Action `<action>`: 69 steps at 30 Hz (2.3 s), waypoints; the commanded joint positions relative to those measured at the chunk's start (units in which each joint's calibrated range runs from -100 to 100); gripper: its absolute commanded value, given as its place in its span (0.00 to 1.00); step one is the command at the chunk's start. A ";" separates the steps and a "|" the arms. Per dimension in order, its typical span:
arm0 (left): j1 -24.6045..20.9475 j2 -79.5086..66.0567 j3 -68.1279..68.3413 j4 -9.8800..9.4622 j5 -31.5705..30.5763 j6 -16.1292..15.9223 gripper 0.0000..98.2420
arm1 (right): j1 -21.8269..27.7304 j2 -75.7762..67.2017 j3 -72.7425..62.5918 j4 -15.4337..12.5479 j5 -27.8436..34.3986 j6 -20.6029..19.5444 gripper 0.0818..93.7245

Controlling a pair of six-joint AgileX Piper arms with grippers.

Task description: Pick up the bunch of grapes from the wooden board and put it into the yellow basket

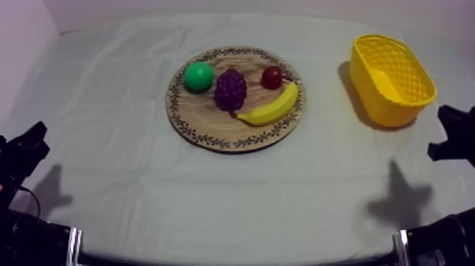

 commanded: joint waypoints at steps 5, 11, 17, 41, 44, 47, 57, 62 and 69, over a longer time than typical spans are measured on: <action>-0.01 0.00 -0.04 0.01 0.00 0.02 0.00 | -1.36 11.35 -12.13 -0.82 0.42 0.54 0.00; -0.01 0.00 -0.04 0.01 0.00 0.02 0.00 | -4.13 20.05 -21.72 -1.34 2.27 0.59 0.00; -0.01 0.00 -0.04 0.01 0.00 0.02 0.00 | -6.76 28.07 -31.41 -3.54 5.86 1.88 0.00; -0.01 0.00 -0.04 0.01 0.00 0.02 0.00 | -20.00 46.92 -53.48 -4.19 14.08 1.29 0.00; -0.01 0.00 -0.04 0.01 0.00 0.02 0.00 | -20.81 49.85 -57.04 -3.85 14.70 0.85 0.00; -0.01 0.00 -0.04 0.01 0.00 0.02 0.00 | -21.62 52.89 -60.28 -3.51 15.15 0.65 0.00; -0.01 0.00 -0.04 0.01 0.00 0.02 0.00 | -25.69 63.18 -69.06 -0.03 15.46 -2.25 0.00; -0.01 0.00 -0.04 0.01 0.00 0.02 0.00 | -27.00 68.78 -74.08 0.85 16.29 -4.31 0.00; -0.01 0.00 -0.04 0.01 0.00 0.02 0.00 | -28.79 76.61 -82.25 3.32 18.56 -8.10 0.00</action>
